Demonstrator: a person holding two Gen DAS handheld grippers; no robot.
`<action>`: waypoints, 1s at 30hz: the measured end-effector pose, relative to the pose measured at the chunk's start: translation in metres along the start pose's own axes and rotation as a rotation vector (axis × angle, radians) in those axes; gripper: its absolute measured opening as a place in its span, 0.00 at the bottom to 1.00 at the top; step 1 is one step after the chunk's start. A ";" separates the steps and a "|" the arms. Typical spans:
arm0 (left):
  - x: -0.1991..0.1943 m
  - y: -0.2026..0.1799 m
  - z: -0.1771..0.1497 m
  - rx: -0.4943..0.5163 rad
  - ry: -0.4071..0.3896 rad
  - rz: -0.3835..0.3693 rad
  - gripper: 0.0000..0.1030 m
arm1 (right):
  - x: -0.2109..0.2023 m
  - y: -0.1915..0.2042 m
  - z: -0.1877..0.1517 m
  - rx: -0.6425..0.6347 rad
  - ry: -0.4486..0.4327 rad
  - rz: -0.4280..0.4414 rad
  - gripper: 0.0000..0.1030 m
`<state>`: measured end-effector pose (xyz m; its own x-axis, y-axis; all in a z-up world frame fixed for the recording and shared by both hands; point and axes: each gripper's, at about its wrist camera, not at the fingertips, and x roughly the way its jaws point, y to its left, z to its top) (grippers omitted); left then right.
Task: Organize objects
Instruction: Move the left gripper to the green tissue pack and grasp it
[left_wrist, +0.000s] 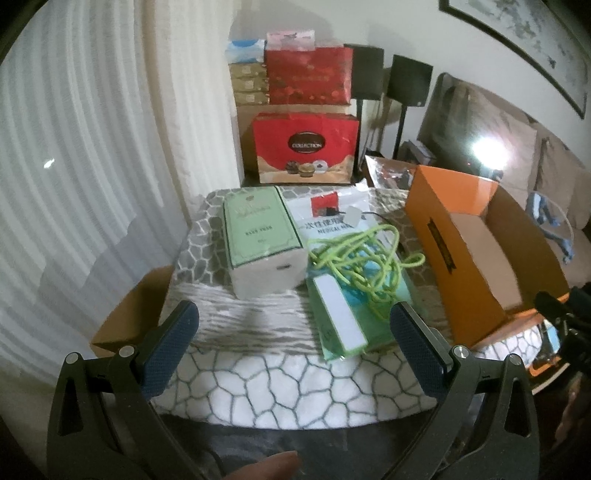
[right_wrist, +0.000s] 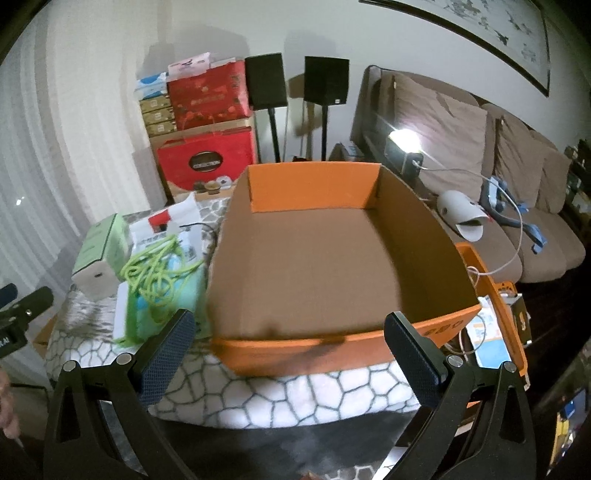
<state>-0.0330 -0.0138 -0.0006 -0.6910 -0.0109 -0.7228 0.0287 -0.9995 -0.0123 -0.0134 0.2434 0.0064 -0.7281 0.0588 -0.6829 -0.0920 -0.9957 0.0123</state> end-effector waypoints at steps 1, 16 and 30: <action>0.000 0.001 0.001 -0.001 -0.003 0.004 1.00 | 0.001 -0.002 0.002 0.002 -0.001 -0.006 1.00; 0.043 0.037 0.035 -0.027 0.049 -0.011 1.00 | 0.021 -0.066 0.036 0.059 0.024 -0.058 1.00; 0.104 0.067 0.063 -0.110 0.148 -0.045 0.98 | 0.046 -0.136 0.053 0.138 0.091 -0.061 0.99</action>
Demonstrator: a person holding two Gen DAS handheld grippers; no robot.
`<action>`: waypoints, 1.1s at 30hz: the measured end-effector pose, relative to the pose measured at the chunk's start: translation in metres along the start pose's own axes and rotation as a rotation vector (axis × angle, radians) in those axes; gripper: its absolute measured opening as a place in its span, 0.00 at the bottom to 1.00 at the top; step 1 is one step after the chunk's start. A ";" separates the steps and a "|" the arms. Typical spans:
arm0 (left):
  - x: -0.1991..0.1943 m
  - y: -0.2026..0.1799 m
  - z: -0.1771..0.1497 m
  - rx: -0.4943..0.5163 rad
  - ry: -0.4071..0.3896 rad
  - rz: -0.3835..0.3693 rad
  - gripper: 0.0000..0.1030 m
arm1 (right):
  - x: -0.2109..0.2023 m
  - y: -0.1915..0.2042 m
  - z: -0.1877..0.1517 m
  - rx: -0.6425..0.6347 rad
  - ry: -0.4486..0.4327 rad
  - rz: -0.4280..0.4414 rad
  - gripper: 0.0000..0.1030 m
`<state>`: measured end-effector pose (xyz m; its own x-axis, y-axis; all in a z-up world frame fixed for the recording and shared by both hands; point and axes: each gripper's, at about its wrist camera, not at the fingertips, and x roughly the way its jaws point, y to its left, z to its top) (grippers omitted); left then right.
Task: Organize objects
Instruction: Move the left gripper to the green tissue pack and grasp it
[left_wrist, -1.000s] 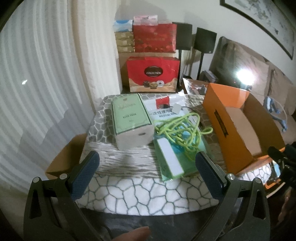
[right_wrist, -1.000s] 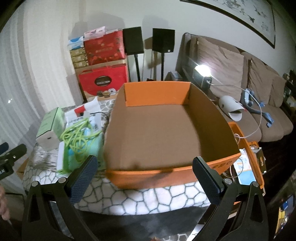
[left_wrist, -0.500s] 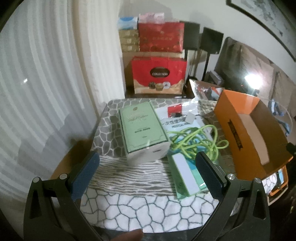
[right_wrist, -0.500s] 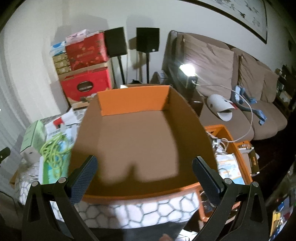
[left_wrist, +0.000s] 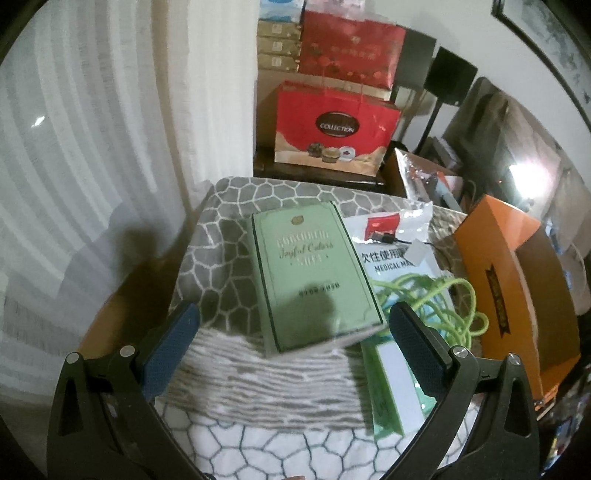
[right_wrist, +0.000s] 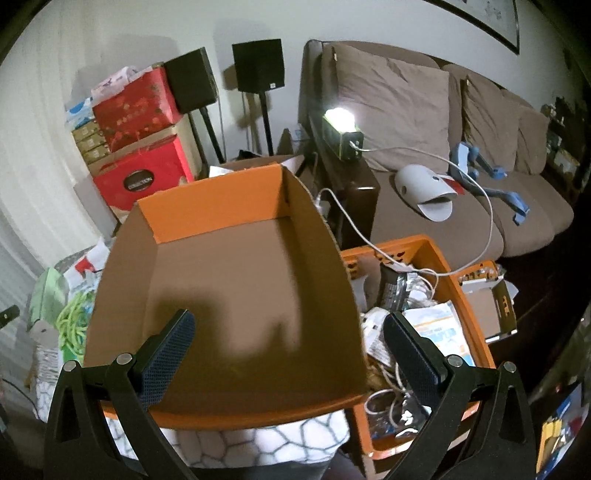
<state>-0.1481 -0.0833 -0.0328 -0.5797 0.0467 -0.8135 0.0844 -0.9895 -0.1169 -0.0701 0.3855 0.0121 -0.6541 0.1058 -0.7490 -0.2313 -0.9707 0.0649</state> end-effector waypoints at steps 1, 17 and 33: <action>0.004 0.000 0.003 0.002 0.006 0.004 0.97 | 0.003 -0.002 0.002 -0.004 0.005 -0.005 0.99; 0.066 -0.013 0.028 0.041 0.159 -0.001 0.90 | 0.054 -0.042 0.013 -0.016 0.163 -0.001 0.56; 0.087 -0.021 0.035 0.059 0.213 0.014 0.92 | 0.082 -0.041 0.007 -0.045 0.251 0.026 0.15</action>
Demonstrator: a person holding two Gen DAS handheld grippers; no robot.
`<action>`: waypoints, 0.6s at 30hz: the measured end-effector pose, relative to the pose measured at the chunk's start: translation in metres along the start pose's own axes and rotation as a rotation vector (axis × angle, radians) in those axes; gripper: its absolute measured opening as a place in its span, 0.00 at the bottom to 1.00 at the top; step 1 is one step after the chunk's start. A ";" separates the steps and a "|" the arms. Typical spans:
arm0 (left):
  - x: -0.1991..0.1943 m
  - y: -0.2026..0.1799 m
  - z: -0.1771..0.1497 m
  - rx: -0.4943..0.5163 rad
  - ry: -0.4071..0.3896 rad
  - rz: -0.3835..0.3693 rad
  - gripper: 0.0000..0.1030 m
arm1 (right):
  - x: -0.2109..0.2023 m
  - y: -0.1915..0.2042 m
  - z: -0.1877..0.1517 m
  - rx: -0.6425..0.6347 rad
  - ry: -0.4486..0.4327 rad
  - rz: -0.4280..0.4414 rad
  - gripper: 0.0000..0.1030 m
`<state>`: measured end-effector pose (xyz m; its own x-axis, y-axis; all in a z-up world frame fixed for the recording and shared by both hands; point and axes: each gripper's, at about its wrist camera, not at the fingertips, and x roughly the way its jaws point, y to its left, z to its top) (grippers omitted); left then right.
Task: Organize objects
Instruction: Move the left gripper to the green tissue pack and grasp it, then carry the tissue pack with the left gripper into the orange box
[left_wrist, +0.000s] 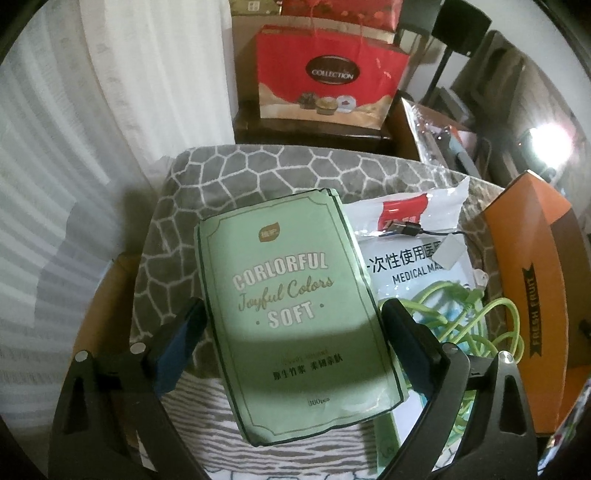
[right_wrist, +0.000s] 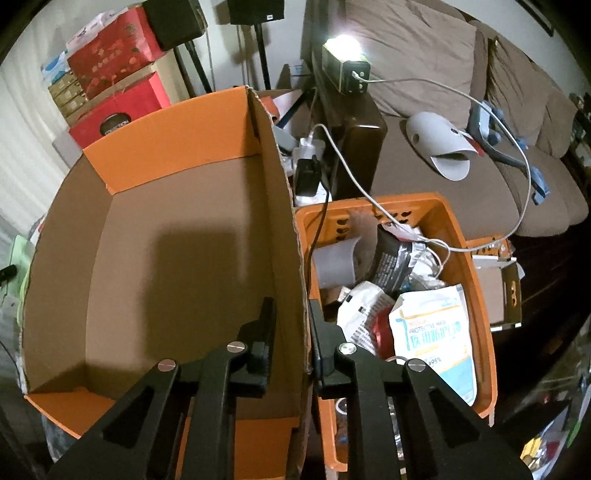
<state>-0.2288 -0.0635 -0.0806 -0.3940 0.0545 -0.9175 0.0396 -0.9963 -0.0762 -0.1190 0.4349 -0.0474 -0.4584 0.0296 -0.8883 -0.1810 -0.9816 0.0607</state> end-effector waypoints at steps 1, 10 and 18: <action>0.001 0.000 0.000 0.002 0.003 0.002 0.92 | 0.000 -0.001 0.000 0.002 0.001 0.002 0.15; -0.005 0.002 0.000 -0.009 -0.006 0.000 0.79 | -0.003 -0.003 -0.001 0.009 -0.001 0.019 0.15; -0.040 0.015 0.001 -0.070 -0.066 -0.079 0.78 | -0.005 -0.004 -0.002 0.011 -0.006 0.029 0.13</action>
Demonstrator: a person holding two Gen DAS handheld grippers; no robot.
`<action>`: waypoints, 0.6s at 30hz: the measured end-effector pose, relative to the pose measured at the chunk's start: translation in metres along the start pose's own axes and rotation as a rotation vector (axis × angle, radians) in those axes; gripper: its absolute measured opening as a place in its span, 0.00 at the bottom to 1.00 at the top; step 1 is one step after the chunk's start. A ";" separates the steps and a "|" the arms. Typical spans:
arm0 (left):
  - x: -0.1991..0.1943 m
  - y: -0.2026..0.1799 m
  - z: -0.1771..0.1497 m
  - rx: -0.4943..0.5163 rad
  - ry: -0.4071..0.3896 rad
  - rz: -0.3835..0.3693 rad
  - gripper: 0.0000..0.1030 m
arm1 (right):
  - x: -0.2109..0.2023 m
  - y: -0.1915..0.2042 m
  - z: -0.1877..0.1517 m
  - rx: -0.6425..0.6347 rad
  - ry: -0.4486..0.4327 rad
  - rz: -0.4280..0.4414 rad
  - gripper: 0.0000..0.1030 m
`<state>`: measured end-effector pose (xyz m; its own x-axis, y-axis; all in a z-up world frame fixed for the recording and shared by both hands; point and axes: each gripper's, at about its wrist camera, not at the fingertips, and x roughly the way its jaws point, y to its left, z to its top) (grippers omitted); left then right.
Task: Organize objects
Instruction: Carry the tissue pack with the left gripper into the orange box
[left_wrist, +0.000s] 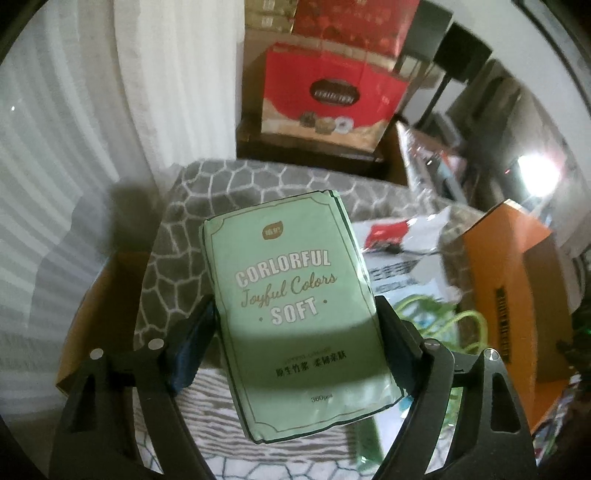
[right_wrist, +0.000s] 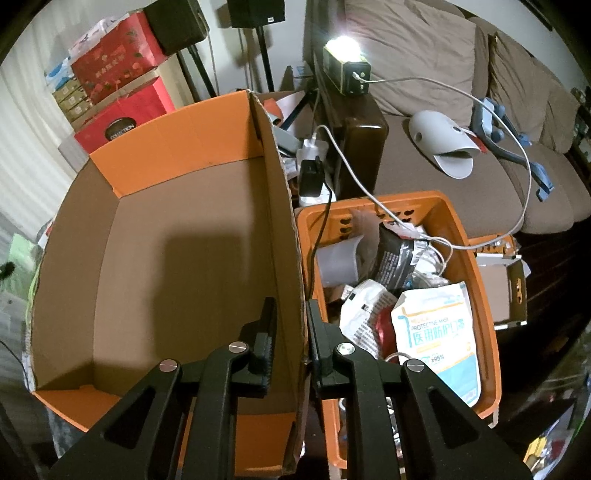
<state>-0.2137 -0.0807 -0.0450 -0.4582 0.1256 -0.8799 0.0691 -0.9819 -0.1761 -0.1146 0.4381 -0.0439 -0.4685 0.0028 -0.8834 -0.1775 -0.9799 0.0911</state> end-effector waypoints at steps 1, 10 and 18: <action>-0.007 -0.002 0.001 0.004 -0.013 -0.006 0.78 | 0.000 0.000 0.000 0.000 0.001 0.000 0.13; -0.065 -0.071 0.003 0.129 -0.070 -0.154 0.78 | 0.000 -0.001 0.001 0.008 0.001 0.013 0.12; -0.075 -0.154 -0.006 0.245 -0.049 -0.246 0.78 | 0.000 -0.001 0.000 0.009 0.001 0.014 0.12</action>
<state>-0.1841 0.0620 0.0457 -0.4775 0.3612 -0.8009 -0.2607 -0.9288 -0.2635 -0.1146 0.4391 -0.0436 -0.4703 -0.0113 -0.8824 -0.1786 -0.9780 0.1078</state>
